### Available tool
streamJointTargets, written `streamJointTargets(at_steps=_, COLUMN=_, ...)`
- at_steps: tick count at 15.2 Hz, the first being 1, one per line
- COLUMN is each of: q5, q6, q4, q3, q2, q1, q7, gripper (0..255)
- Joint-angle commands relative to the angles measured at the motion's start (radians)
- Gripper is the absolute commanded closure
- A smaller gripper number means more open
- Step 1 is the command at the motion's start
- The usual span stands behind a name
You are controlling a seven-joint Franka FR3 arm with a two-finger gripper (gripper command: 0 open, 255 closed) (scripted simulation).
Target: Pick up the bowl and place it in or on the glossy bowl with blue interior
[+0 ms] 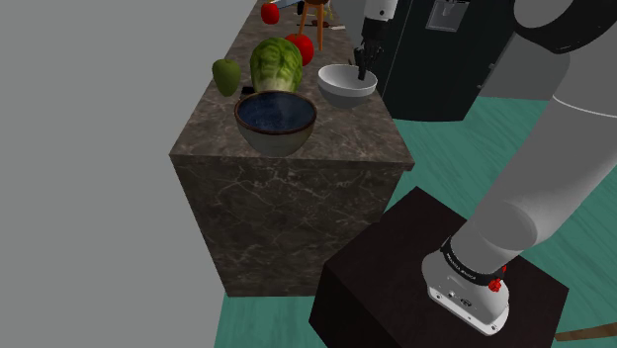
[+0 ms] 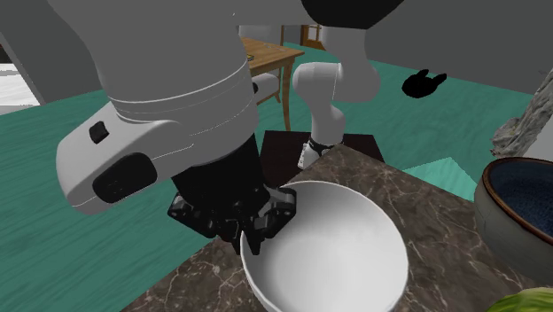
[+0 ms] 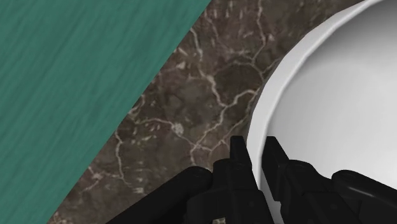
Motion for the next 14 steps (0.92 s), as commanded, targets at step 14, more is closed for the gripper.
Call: streamJointTargets(at_steps=14, q5=-0.001, q6=-0.149, q4=0.153, q3=-0.002, q2=0.005, q1=-0.004, q7=0.011, gripper=255)
